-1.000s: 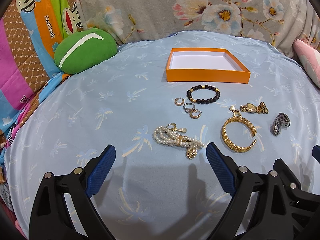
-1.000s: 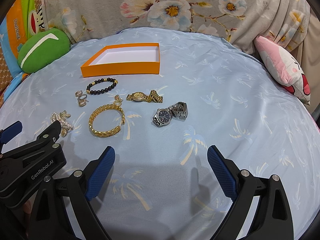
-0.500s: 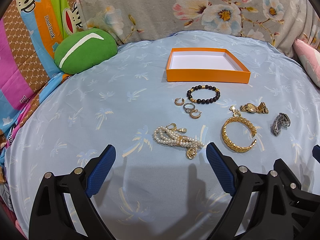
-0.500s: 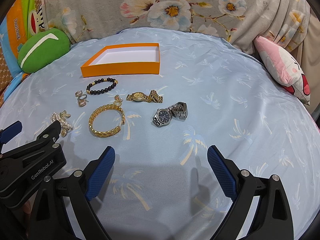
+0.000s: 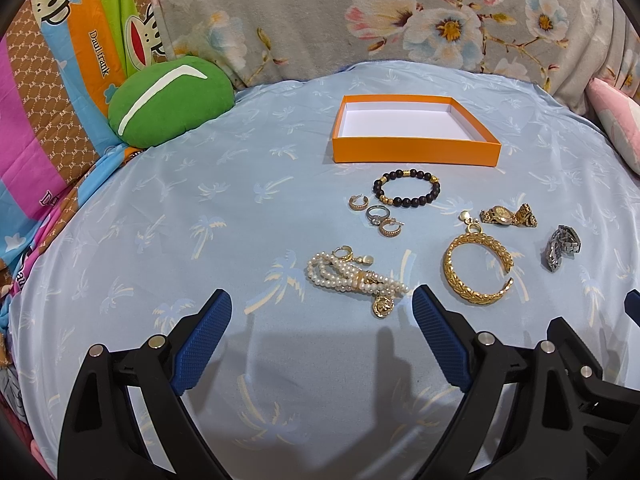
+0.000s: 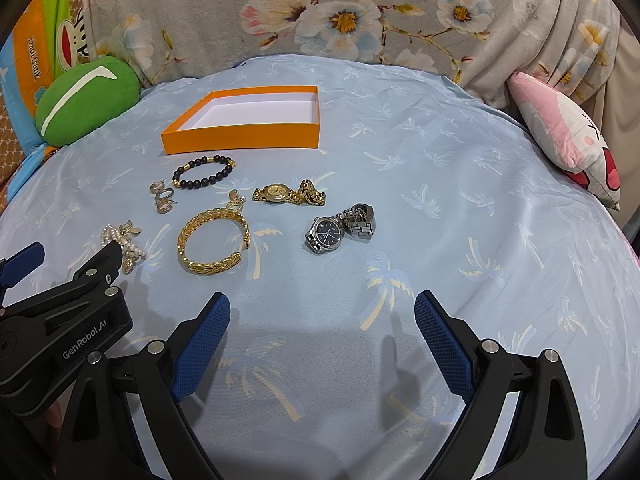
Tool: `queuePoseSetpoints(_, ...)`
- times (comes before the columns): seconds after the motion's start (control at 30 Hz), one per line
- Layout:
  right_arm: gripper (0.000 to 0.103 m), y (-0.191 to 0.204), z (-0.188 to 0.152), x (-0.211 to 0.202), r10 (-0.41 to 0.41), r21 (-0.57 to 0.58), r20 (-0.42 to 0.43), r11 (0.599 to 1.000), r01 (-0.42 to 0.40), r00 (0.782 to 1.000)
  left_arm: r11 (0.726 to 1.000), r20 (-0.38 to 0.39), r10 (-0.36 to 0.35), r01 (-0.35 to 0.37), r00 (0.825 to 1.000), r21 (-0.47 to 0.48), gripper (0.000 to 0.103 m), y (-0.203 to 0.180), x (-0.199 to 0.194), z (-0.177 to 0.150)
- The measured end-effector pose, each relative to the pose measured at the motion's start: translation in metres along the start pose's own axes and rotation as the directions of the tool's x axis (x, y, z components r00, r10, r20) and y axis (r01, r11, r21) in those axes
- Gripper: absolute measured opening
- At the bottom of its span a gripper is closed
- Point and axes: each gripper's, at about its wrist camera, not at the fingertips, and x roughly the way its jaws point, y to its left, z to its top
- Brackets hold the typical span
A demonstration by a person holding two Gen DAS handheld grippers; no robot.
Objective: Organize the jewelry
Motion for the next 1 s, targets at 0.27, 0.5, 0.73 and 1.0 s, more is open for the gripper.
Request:
queuePoseSetpoints(0.27, 0.093, 0.000, 0.000, 0.000, 0.005, 0.001, 0.000, 1.000, -0.005, 1.000, 1.000, -0.001, -0.007, 0.007, 1.000, -0.005, 0.090, 0.001, -0.001, 0.000)
queuePoseSetpoints(0.5, 0.093, -0.009, 0.004, -0.001, 0.026, 0.035, 0.003, 0.999, -0.026, 1.000, 0.996, -0.018, -0.030, 0.028, 0.999, -0.082, 0.094, 0.018, -0.002, 0.001)
queuePoseSetpoints(0.73, 0.093, -0.027, 0.006, 0.002, 0.019, 0.051, -0.002, 0.999, -0.019, 1.000, 0.978, -0.082, -0.079, 0.062, 0.993, -0.197, 0.094, 0.060, 0.011, -0.003)
queuePoseSetpoints(1.0, 0.083, -0.046, 0.025, 0.017, 0.008, 0.088, -0.026, 0.996, -0.005, 1.000, 0.990, -0.059, -0.075, 0.068, 0.995, -0.121, 0.094, 0.055, 0.009, 0.005)
